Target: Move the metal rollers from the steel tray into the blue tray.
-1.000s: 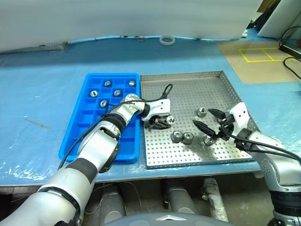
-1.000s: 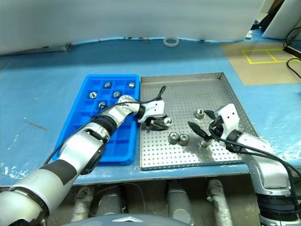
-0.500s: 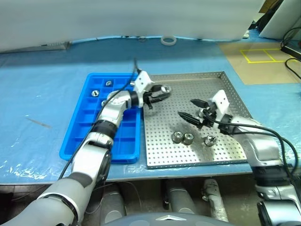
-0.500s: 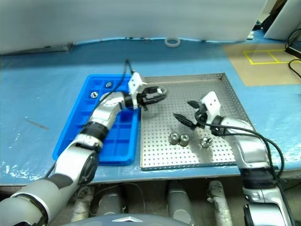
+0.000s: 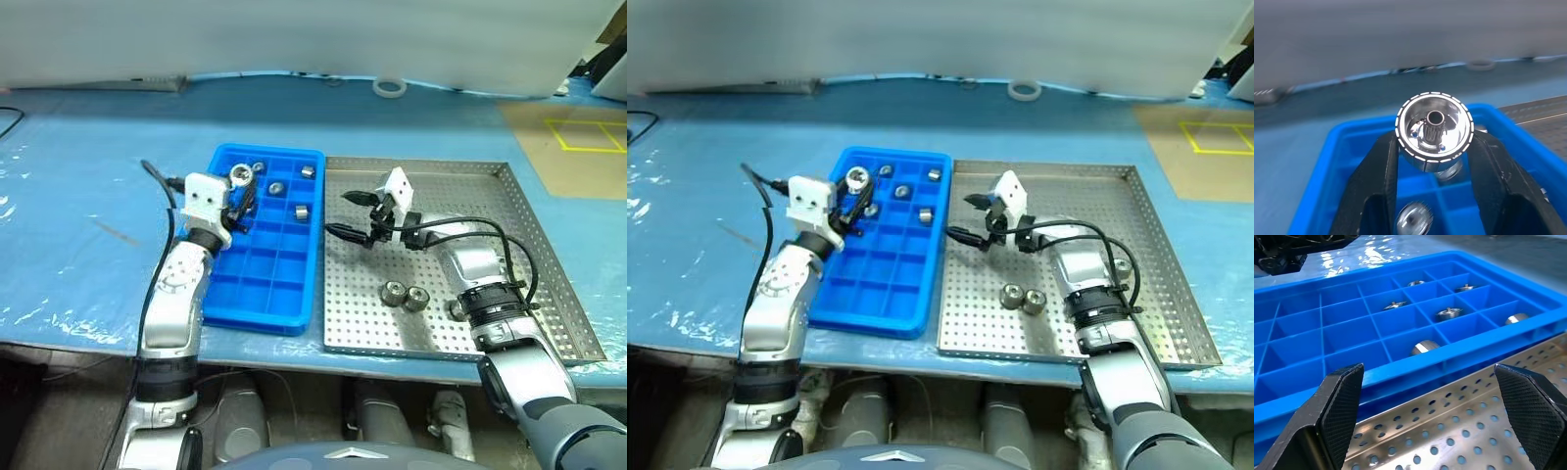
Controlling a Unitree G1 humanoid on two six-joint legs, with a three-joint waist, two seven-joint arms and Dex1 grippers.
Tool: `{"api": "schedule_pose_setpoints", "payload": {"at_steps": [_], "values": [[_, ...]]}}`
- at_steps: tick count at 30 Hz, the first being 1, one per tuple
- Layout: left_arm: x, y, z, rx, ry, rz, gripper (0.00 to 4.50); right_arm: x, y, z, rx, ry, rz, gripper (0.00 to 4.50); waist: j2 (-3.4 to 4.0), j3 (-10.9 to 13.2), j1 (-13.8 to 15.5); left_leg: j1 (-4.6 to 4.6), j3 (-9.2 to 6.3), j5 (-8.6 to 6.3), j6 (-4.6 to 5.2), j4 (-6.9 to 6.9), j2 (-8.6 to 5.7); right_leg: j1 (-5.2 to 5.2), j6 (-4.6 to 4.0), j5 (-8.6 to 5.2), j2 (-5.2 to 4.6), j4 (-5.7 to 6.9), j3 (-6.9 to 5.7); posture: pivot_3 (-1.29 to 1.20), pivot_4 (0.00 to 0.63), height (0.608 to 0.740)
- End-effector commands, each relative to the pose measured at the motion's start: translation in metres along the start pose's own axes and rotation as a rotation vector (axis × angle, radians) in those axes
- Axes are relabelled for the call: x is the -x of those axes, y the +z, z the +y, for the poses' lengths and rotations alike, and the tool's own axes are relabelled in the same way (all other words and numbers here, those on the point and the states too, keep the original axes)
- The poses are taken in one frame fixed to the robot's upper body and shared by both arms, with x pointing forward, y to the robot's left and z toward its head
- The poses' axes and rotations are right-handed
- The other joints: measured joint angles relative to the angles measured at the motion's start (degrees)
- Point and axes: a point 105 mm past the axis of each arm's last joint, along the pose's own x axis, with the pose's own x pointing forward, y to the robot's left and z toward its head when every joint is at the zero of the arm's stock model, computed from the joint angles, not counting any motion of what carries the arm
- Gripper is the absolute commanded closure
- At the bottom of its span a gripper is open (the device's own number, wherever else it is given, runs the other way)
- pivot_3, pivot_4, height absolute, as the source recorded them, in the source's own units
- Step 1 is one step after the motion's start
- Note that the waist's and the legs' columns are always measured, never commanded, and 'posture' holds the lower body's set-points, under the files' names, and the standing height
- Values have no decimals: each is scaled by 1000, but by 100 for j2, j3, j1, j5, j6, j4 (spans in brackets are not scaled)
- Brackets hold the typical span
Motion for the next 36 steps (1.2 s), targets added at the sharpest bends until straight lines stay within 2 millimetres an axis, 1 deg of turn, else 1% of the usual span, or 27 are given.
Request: {"api": "schedule_pose_setpoints", "payload": {"at_steps": [1,4,6,9,12,15,17,18,20,22,25,27,29,30,31,32,33,36], "values": [[18,0,25,25,139,7,2835,2,10,-3,43,5,-28,0,0,0,-8,1,0,0,0,0,0,0,0,0,0,0,0,64,150,740],[29,-14,37,27,197,67,2835,3,8,-3,45,6,-18,0,0,0,-14,1,0,0,-2,-3,2,-2,1,0,3,-1,1,64,150,740],[30,-20,39,29,204,96,2835,3,7,-3,45,5,-17,0,0,0,-12,1,-1,2,-4,-5,3,-4,1,-1,6,-1,1,59,150,740],[31,-31,37,58,207,146,2835,5,7,-4,49,-5,-16,0,0,0,-8,1,-1,2,-6,-6,3,-4,1,-1,6,-1,1,41,150,740],[32,-35,32,65,189,168,2835,8,6,-6,54,-20,-9,0,0,0,-10,0,-1,2,-5,-5,1,-4,1,-1,5,-1,2,25,150,740],[40,-46,30,95,201,216,2835,12,5,-10,57,-50,-9,0,0,-1,-23,2,-1,2,-5,-6,1,-4,1,-1,6,-1,3,3,150,740],[44,-50,28,102,189,234,2121,15,5,-11,59,-62,-8,0,1,-1,-27,3,-1,2,-5,-6,0,-3,2,-1,6,-2,4,-5,150,740],[43,-50,26,111,177,230,1918,16,5,-12,60,-69,-8,0,1,-1,-27,5,-1,2,-5,-7,0,-3,2,-1,6,-2,5,-17,150,740],[35,-41,23,153,139,190,1282,19,6,-14,62,-86,-10,0,1,-1,-36,8,0,4,-7,-8,1,-3,2,-1,7,0,5,-29,150,740],[23,-27,14,217,46,135,671,25,7,-16,62,-109,-16,0,1,-1,-35,12,0,6,-12,-9,1,-3,2,0,8,4,7,-47,150,740],[7,-16,18,195,14,108,671,32,7,-18,62,-143,-17,0,1,-1,-38,13,0,10,-17,-9,1,-3,3,1,9,6,8,-92,150,740],[-6,-8,17,183,-35,86,671,40,7,-19,59,-178,-23,0,1,-1,-46,15,0,10,-17,-8,-3,0,3,1,9,7,9,-131,150,740],[-17,3,3,208,-154,48,671,47,8,-20,52,-205,-29,0,1,-1,-67,14,1,9,-16,-9,-7,-1,3,1,10,4,13,-162,150,740],[-24,13,-13,202,-272,15,671,53,8,-20,48,-222,-31,0,1,-1,-71,13,1,9,-15,-9,-8,-1,3,1,11,2,14,-198,150,740],[-28,20,-23,193,-355,-8,671,56,8,-20,44,-234,-32,0,1,-1,-74,10,1,9,-14,-11,-9,-2,4,0,12,1,12,-217,150,740],[-30,23,-36,179,-447,-17,671,61,8,-20,39,-247,-33,0,1,-1,-86,9,1,9,-13,-12,-8,-4,4,0,15,-1,12,-217,150,740],[-32,24,-42,170,-505,-20,671,64,9,-20,35,-256,-33,0,1,-1,-107,7,1,9,-12,-12,-9,-4,4,0,16,-1,13,-253,150,740],[-30,25,-87,122,-851,-13,671,89,4,-19,17,-310,1,0,2,-1,-200,11,4,9,-10,-12,-11,-3,3,0,16,-2,18,-323,150,740]]}}
